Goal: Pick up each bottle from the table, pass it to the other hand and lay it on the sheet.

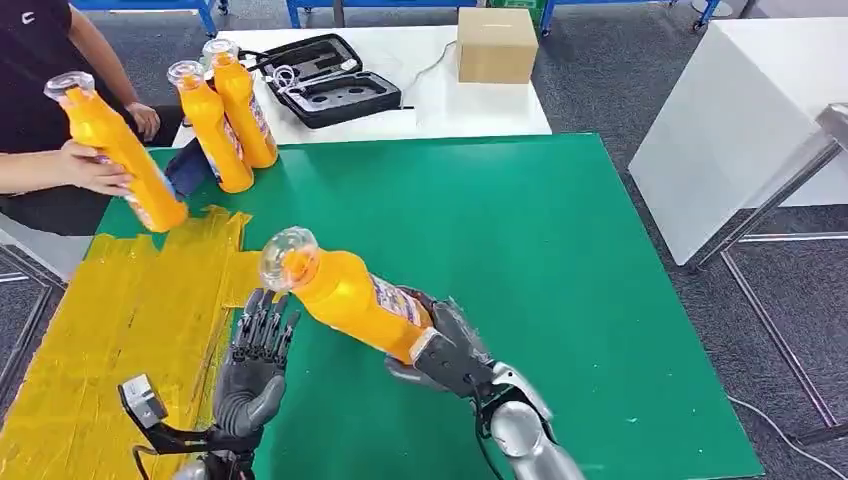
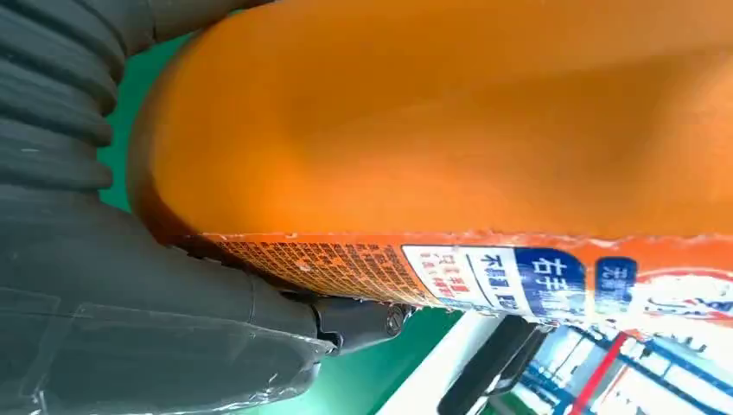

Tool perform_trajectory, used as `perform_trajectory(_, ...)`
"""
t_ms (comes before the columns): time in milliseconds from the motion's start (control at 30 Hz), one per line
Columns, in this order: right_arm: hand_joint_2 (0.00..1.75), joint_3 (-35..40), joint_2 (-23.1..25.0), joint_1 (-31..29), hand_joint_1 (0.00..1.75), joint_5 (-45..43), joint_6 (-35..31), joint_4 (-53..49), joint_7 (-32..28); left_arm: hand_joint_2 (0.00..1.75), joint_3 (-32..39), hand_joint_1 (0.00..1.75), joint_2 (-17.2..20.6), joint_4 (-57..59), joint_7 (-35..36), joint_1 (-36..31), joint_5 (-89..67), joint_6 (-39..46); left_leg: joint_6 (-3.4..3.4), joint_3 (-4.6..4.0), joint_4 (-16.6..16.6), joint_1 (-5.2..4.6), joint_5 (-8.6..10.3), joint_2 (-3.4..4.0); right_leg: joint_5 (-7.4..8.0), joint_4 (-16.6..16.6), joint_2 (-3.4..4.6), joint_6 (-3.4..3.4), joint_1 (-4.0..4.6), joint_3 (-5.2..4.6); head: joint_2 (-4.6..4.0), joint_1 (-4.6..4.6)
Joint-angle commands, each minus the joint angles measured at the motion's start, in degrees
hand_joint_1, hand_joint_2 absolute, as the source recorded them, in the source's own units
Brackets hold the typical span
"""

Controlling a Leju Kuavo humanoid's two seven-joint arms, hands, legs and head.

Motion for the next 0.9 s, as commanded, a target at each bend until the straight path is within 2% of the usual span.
perform_trajectory(33, 1.75, 4.5, 0.8, -3.3, 1.75, 0.0, 0.5, 4.2, -0.1, 1.75, -0.7, 0.00, 0.6, 4.0, -0.6, -2.3, -0.9, 1.3, -0.05, 0.04, 0.0, -0.01, 0.03, 0.15, 0.03, 0.0, 0.04, -0.03, 0.00, 0.00, 0.00, -0.02)
perform_trajectory(200, 1.75, 11.1, 1.7, -2.6, 1.75, 2.3, -0.1, 5.3, 0.6, 1.75, 0.3, 0.00, 0.4, 3.7, -1.1, -2.3, -2.1, 2.8, -0.05, 0.06, 0.0, 0.02, 0.00, 0.19, 0.03, 0.0, 0.10, -0.03, 0.03, 0.01, 0.00, 0.00)
perform_trajectory(700, 1.75, 11.4, 1.2, -3.0, 1.75, 2.3, 0.2, 5.4, 0.6, 1.75, 0.5, 0.00, 0.3, 3.6, -1.2, -2.3, -2.4, 3.0, -0.05, 0.03, 0.0, 0.01, 0.02, 0.14, 0.03, 0.0, 0.02, -0.03, 0.01, 0.02, 0.00, 0.00)
perform_trajectory(900, 1.75, 19.8, 4.4, -4.5, 1.75, 3.6, -0.1, 15.1, 1.6, 1.75, 0.0, 0.00, 0.0, 4.1, -1.8, -3.4, -5.4, 4.7, -0.07, 0.11, -0.1, 0.03, 0.00, 0.24, 0.04, -0.1, 0.12, -0.05, 0.04, 0.05, 0.00, 0.00)
